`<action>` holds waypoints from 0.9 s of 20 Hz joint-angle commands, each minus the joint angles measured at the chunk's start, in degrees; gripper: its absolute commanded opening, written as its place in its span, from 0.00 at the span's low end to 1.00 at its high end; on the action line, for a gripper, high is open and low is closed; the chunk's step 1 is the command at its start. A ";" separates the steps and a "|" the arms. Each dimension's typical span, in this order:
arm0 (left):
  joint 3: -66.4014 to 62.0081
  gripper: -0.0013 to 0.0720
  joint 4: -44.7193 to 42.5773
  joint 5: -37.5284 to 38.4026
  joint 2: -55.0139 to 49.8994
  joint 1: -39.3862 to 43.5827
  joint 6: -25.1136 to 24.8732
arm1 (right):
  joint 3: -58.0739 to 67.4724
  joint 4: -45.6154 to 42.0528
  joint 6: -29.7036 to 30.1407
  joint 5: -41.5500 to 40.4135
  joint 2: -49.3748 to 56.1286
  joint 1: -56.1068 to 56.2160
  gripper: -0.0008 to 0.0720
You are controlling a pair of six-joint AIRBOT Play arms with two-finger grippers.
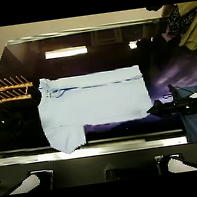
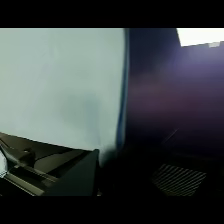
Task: Fold the clothes and pants, and hang the long-sleeved shirts on hangers.
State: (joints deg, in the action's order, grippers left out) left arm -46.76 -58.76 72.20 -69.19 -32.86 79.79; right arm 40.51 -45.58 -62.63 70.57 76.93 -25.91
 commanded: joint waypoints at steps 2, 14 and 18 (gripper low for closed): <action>11.41 0.73 5.92 -4.15 0.46 -0.61 -6.88 | 0.00 0.39 -1.09 3.08 -2.75 0.04 0.06; 15.78 0.73 9.97 -9.86 -2.80 0.66 -10.38 | 0.00 1.51 -1.68 4.96 -7.32 0.04 0.06; 15.74 0.62 10.51 -13.53 -4.02 3.26 -10.19 | 0.00 1.57 -1.68 6.86 -7.52 0.04 0.06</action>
State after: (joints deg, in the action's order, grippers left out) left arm -31.14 -47.77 63.00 -72.29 -31.09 69.73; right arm 40.51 -44.10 -64.31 76.12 69.73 -25.91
